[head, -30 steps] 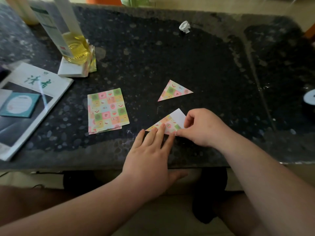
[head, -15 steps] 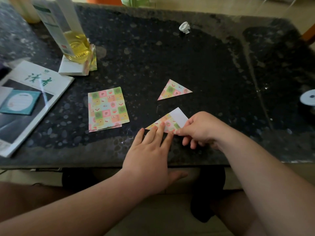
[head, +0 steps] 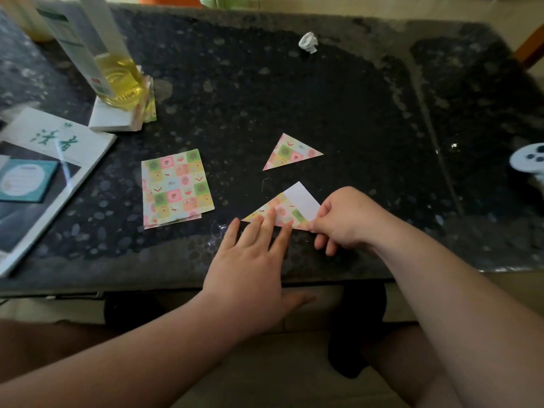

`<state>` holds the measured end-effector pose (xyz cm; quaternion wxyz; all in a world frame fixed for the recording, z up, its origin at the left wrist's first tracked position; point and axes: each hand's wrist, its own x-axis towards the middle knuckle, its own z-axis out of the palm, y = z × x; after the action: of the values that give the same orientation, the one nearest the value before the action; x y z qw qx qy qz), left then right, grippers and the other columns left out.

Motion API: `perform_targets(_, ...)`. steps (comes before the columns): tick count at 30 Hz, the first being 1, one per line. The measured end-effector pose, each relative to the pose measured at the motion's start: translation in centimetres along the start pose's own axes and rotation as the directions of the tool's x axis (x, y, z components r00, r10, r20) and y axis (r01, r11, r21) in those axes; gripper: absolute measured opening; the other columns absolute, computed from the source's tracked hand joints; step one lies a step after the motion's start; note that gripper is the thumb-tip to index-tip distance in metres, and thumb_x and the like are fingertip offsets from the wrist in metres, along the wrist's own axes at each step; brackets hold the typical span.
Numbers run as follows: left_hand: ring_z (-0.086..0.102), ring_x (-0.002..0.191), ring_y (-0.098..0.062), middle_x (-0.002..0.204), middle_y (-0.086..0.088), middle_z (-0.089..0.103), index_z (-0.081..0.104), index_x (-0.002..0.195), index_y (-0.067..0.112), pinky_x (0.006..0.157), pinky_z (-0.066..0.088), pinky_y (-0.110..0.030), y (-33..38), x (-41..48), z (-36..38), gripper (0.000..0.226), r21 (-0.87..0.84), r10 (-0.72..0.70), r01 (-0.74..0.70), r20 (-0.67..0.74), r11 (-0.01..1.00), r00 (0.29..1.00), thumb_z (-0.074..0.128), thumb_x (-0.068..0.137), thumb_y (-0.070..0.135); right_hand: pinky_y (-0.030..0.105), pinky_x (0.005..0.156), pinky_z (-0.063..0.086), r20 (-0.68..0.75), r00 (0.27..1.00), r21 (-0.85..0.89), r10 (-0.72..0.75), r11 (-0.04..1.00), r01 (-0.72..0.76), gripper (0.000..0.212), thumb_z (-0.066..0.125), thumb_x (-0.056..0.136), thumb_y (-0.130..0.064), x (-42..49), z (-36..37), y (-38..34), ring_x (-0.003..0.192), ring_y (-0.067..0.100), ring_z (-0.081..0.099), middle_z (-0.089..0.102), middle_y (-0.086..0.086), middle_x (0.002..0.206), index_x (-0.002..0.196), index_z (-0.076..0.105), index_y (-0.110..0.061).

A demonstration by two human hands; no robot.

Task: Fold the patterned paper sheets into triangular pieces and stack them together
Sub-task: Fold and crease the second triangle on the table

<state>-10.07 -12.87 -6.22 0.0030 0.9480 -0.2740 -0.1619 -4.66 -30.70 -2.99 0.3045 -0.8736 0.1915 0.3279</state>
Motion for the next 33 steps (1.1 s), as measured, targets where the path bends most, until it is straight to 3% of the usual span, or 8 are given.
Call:
perform_targets(4, -0.014, 0.157, -0.024, 0.169, -0.007, -0.022, -0.013, 0.161, 0.026, 0.126, -0.007, -0.051, 0.1, 0.0, 0.1, 0.111, 0.000, 0.000, 0.000, -0.005, 1.000, 1.000, 0.023, 0.081, 0.094, 0.022, 0.047, 0.048, -0.011, 1.000, 0.025, 0.005, 1.000, -0.005, 0.015, 0.064, 0.100, -0.020, -0.5, -0.4, 1.1, 0.048, 0.012, 0.067, 0.076, 0.003, 0.067, 0.095, 0.068, -0.006)
perform_targets(11, -0.015, 0.157, -0.023, 0.169, -0.006, -0.021, -0.014, 0.161, 0.027, 0.126, -0.007, -0.050, 0.2, -0.1, -0.2, 0.112, -0.002, -0.013, 0.013, 0.002, 1.000, 1.000, 0.024, 0.080, 0.094, 0.018, 0.037, 0.041, 0.013, 0.997, 0.035, 0.075, 0.997, -0.075, 0.019, 0.064, 0.100, -0.012, -0.5, -1.9, 2.7, 0.040, 0.013, 0.061, 0.074, 0.009, 0.064, 0.083, 0.065, -0.004)
perform_targets(16, -0.012, 0.157, -0.022, 0.170, -0.004, -0.019, -0.011, 0.162, 0.028, 0.127, -0.006, -0.051, 0.1, 0.0, -0.3, 0.110, -0.020, -0.019, 0.019, 0.009, 1.000, 1.000, 0.024, 0.081, 0.094, 0.020, 0.037, 0.039, 0.017, 1.000, 0.223, 0.006, 0.975, -0.010, 0.018, 0.071, 0.096, -0.015, -0.9, -1.0, 1.6, 0.041, 0.015, 0.061, 0.072, 0.010, 0.061, 0.082, 0.066, -0.005)
perform_targets(21, -0.009, 0.157, -0.022, 0.170, -0.004, -0.017, -0.008, 0.163, 0.029, 0.126, -0.004, -0.052, 0.0, 0.2, -0.3, 0.109, -0.015, -0.022, 0.022, 0.016, 1.000, 1.000, 0.024, 0.081, 0.094, 0.020, 0.038, 0.045, 0.005, 1.000, 0.177, 0.013, 0.984, -0.013, 0.021, 0.070, 0.098, -0.021, -0.4, 1.2, 0.1, 0.042, 0.013, 0.064, 0.074, 0.008, 0.063, 0.088, 0.069, -0.003)
perform_targets(26, -0.007, 0.158, -0.023, 0.171, -0.002, -0.014, -0.007, 0.162, 0.031, 0.126, -0.006, -0.054, -0.1, 0.1, -0.5, 0.104, -0.007, -0.027, 0.028, 0.020, 1.000, 0.999, 0.023, 0.083, 0.092, 0.017, 0.035, 0.041, 0.038, 0.993, 0.200, 0.110, 0.973, -0.115, 0.014, 0.065, 0.099, -0.012, -0.1, 0.5, 0.5, 0.036, 0.012, 0.059, 0.069, 0.006, 0.054, 0.094, 0.067, 0.001)
perform_targets(30, -0.005, 0.157, -0.021, 0.171, 0.001, -0.010, -0.003, 0.163, 0.034, 0.126, -0.005, -0.053, -0.3, 0.2, -0.9, 0.096, -0.022, -0.031, 0.032, 0.021, 0.999, 0.999, 0.023, 0.087, 0.088, 0.016, 0.033, 0.038, 0.010, 0.984, 0.132, 0.175, 0.976, -0.175, 0.018, 0.063, 0.099, -0.006, -0.1, -2.7, 2.7, 0.035, 0.012, 0.058, 0.068, 0.008, 0.053, 0.083, 0.064, 0.001)
perform_targets(33, 0.003, 0.156, -0.022, 0.172, 0.001, -0.002, 0.005, 0.163, 0.034, 0.126, 0.005, -0.049, -0.4, 0.2, -1.2, 0.086, -0.024, -0.034, 0.034, -0.003, 0.999, 0.999, 0.026, 0.093, 0.081, 0.017, 0.034, 0.038, -0.033, 0.997, 0.173, 0.071, 0.983, -0.064, 0.021, 0.067, 0.097, -0.008, -0.9, -4.2, 3.0, 0.037, 0.013, 0.058, 0.069, 0.009, 0.056, 0.077, 0.063, -0.004)
